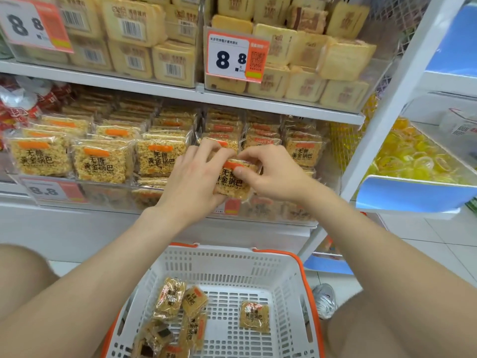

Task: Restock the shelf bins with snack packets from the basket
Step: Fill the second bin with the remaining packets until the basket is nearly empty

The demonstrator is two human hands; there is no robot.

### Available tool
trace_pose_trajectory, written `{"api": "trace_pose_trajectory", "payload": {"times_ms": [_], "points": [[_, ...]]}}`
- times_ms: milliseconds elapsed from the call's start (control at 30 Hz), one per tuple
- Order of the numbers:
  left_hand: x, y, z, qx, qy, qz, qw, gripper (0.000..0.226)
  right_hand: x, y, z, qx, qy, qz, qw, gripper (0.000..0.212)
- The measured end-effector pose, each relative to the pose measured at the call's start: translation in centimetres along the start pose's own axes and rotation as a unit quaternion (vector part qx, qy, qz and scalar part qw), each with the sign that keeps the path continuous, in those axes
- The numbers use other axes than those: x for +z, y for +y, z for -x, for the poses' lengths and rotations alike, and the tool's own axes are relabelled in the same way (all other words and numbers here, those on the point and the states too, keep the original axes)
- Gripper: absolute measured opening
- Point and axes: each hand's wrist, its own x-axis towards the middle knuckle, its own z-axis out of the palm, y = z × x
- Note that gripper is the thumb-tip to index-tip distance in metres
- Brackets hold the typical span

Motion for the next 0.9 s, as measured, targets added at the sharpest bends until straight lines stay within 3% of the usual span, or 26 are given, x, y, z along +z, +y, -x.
{"api": "trace_pose_trajectory", "payload": {"times_ms": [167, 267, 433, 633, 767, 900], "points": [[0.8, 0.3, -0.8, -0.031, -0.046, -0.01, 0.998, 0.124, -2.7, 3.6, -2.5, 0.06, 0.022, 0.077, 0.995, 0.025], [1.5, 0.1, -1.2, -0.024, -0.101, -0.031, 0.994, 0.113, -2.3, 5.7, -2.7, 0.11, 0.039, 0.135, 0.984, 0.028], [2.7, 0.1, -1.5, -0.028, -0.162, -0.036, 0.986, 0.098, -0.9, 6.7, -3.1, 0.166, 0.036, 0.119, 0.978, 0.038], [3.5, 0.4, -1.5, -0.034, -0.164, -0.056, 0.984, 0.093, 0.2, 6.7, -4.5, 0.173, 0.035, 0.105, 0.979, 0.041], [3.7, 0.5, -1.3, -0.032, -0.167, -0.057, 0.984, 0.094, 0.0, 7.1, -4.3, 0.175, 0.079, 0.079, 0.978, 0.034], [3.7, 0.4, -0.7, -0.026, -0.168, -0.059, 0.984, 0.095, 0.7, 6.1, -3.3, 0.159, 0.079, 0.168, 0.97, 0.027]]}}
